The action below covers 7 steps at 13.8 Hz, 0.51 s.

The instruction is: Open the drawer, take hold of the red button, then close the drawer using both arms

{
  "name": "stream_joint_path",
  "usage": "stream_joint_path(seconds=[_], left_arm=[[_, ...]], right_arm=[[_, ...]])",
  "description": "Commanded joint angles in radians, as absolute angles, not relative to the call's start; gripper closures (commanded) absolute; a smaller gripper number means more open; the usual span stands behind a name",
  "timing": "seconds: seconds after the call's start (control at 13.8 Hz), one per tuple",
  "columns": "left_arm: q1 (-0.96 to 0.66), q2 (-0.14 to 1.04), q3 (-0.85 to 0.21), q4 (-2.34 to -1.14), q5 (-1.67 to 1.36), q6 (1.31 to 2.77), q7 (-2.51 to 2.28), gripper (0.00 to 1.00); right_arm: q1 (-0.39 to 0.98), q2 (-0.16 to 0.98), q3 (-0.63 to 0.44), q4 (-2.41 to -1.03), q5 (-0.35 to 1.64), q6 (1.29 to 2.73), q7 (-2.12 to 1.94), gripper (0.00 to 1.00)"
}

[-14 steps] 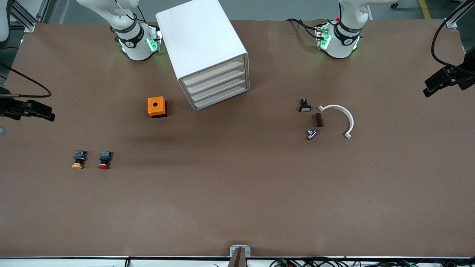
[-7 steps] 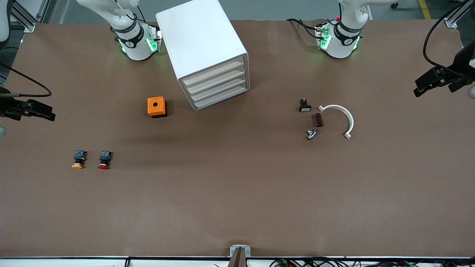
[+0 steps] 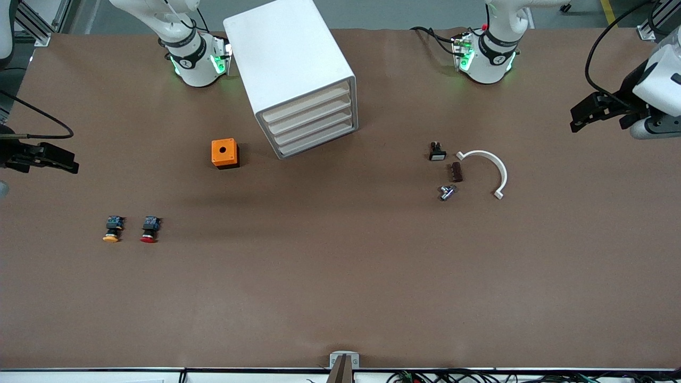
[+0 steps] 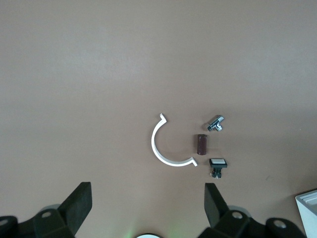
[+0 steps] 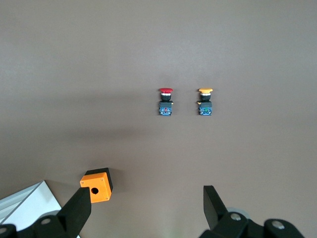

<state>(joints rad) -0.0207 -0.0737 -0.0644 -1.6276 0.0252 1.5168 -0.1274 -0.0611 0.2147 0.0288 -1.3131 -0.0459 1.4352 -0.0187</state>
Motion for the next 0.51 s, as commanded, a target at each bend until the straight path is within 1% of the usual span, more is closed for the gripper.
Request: stream_joint_path(seconds=[0.0, 0.44], left_arm=[[-0.002, -0.111, -0.074, -1.671, 0.012, 1.537, -0.101, 0.00], [-0.003, -0.100, -0.075, -1.637, 0.014, 1.537, -0.100, 0.00]], right_arm=[[-0.063, 0.224, 0.031, -1.285, -0.037, 1.422, -0.031, 0.00], [-0.064, 0.224, 0.031, -1.285, -0.037, 1.422, -0.031, 0.00]])
